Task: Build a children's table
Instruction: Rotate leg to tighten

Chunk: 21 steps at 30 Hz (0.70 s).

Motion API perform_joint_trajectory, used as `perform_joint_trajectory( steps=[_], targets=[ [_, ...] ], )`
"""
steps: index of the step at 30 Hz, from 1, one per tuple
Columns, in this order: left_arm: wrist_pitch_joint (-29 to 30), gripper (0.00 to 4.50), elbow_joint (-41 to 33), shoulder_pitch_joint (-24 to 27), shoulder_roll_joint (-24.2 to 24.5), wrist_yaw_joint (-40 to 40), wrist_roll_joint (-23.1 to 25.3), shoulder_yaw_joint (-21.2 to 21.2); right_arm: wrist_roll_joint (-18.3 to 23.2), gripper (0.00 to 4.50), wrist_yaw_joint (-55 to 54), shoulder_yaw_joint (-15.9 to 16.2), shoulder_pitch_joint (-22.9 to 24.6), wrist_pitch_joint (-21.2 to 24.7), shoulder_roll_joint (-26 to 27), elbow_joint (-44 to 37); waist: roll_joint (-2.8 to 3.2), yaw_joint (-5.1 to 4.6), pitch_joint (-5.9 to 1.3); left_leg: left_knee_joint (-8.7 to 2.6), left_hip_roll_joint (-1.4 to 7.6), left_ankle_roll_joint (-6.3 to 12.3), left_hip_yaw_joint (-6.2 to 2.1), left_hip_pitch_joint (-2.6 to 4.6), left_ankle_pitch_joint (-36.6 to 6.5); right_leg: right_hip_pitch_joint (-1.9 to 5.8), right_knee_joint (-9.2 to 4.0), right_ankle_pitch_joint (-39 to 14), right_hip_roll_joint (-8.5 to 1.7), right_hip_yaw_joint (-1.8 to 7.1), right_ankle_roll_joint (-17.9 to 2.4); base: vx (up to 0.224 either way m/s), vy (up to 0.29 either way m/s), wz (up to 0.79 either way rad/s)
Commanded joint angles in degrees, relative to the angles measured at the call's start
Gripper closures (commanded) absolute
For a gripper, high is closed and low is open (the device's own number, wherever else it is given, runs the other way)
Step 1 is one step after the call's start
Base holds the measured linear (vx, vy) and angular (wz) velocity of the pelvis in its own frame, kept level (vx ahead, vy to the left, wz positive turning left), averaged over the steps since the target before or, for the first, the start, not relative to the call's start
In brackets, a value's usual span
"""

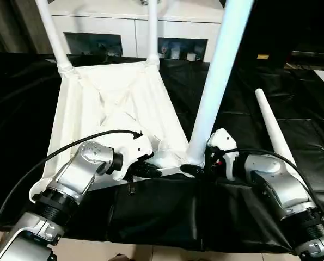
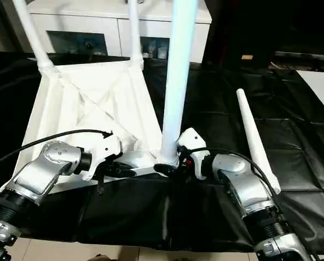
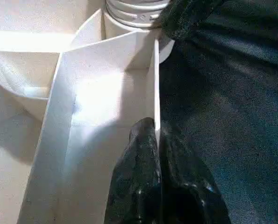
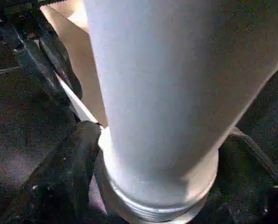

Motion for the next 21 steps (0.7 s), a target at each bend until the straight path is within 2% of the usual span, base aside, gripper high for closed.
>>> perform_joint_trajectory(
  steps=[1, 4, 7, 10, 12, 13, 15, 17, 18, 19, 20, 21],
  targets=[
    [-0.57, 4.50, -1.57, -0.59, 0.05, -1.57, -0.66, -0.45, 0.20, 1.20, 0.18, -0.91, -0.21, 0.30, -0.11, 0.03, -0.03, -0.18, -3.87, -4.12, 3.46, 3.14, -1.48, 1.06, -6.97, 2.88, -2.82, -5.15, -3.99, 2.57, -15.51, 0.000, 0.000, 0.00],
    [-0.54, 4.50, -1.61, -0.50, 0.12, -1.66, -0.62, -0.46, 0.23, 1.58, 0.22, -1.05, 0.02, 0.26, -0.06, 0.17, -0.06, -0.16, -3.93, -4.05, 3.46, 3.39, -1.47, 1.06, -6.33, 2.92, -2.69, -4.20, -3.95, 2.54, -15.67, 0.000, 0.000, 0.00],
    [-0.35, 4.50, -1.59, -0.40, -0.05, -1.39, -0.67, -0.35, 0.41, 1.74, -0.95, -1.75, 0.07, 0.71, 0.67, 0.94, -0.12, -0.13, -3.97, -3.97, 3.41, 3.76, -1.44, 1.02, -5.84, 2.95, -2.63, -3.78, -3.97, 2.55, -15.85, 0.000, 0.000, 0.00],
    [0.18, 4.50, -0.51, -0.57, -1.51, 1.45, -0.50, 0.58, -0.38, 1.75, -6.70, -3.55, -0.88, 1.43, 3.06, 4.28, -0.07, -0.26, -3.88, -4.01, 3.40, 3.42, -1.46, 1.00, -6.38, 2.81, -2.79, -5.11, -4.00, 2.54, -15.78, 0.000, 0.000, 0.00],
    [0.82, 4.50, 1.11, -1.15, -3.97, 5.57, -0.13, 1.59, -1.20, 1.76, -13.55, -5.37, -1.73, 2.14, 5.93, 7.32, -0.21, -0.71, -3.66, -4.23, 3.30, 1.87, -1.61, 0.80, -8.54, 2.88, -3.11, -9.02, -4.00, 2.50, -15.16, 0.000, 0.000, 0.00],
    [1.61, 4.50, 1.84, -1.55, -5.00, 7.57, 0.33, 1.85, -1.46, 1.76, -16.89, -6.32, -2.11, 2.55, 7.28, 8.54, -0.17, -1.04, -3.52, -4.31, 3.29, 0.88, -1.61, 1.06, -10.37, 2.62, -3.41, -11.62, -3.97, 2.54, -14.59, 0.000, 0.000, 0.00],
    [2.66, 4.50, 3.39, -2.48, -6.89, 11.23, 1.21, 2.30, -2.07, 1.76, -23.44, -8.06, -2.80, 3.27, 9.75, 10.63, -0.29, -1.63, -3.47, -4.45, 3.13, -0.27, -1.78, 1.05, -11.84, 2.64, -3.68, -14.83, -3.95, 2.54, -13.52, 0.000, 0.000, 0.00],
    [3.81, 4.50, 5.45, -3.78, -9.10, 15.58, 2.10, 3.03, -2.57, 1.76, -30.48, -9.95, -3.41, 3.61, 12.40, 12.61, -0.35, -1.80, -3.50, -4.42, 3.06, -0.67, -1.79, 1.12, -12.26, 2.47, -4.01, -16.47, -3.99, 2.63, -12.40, 0.000, 0.000, 0.00],
    [4.79, 4.50, 7.67, -5.25, -11.50, 20.23, 2.35, 4.40, -2.06, 1.76, -36.22, -12.13, -3.91, 3.05, 15.32, 13.97, -0.38, -1.84, -3.44, -4.34, 2.93, -0.61, -1.69, 1.13, -12.56, 2.40, -4.27, -17.54, -4.02, 2.70, -11.93, 0.000, 0.000, 0.00],
    [5.00, 4.50, 8.17, -5.58, -12.04, 21.28, 2.39, 4.72, -1.93, 1.76, -37.47, -12.62, -4.03, 2.91, 15.98, 14.26, -0.25, -1.71, -3.60, -4.28, 2.90, -0.80, -1.73, 1.38, -12.42, 2.17, -4.32, -17.89, -4.03, 2.68, -11.71, 0.000, 0.000, 0.00],
    [5.66, 4.50, 10.19, -6.93, -14.19, 25.92, 2.51, 6.20, -1.94, 1.76, -42.29, -14.04, -4.52, 2.21, 18.54, 15.65, -0.20, -1.71, -3.56, -4.35, 2.87, -0.72, -1.67, 1.23, -12.20, 2.19, -4.37, -17.37, -3.90, 2.69, -11.52, 0.000, 0.000, 0.00],
    [5.82, 4.50, 10.67, -7.25, -14.71, 27.04, 2.54, 6.56, -1.96, 1.77, -43.44, -14.36, -4.64, 2.04, 19.14, 15.99, -0.26, -1.72, -3.51, -4.39, 2.86, -0.70, -1.61, 1.26, -12.26, 2.11, -4.45, -17.34, -3.86, 2.72, -11.40, 0.000, 0.000, 0.00]
  ],
)
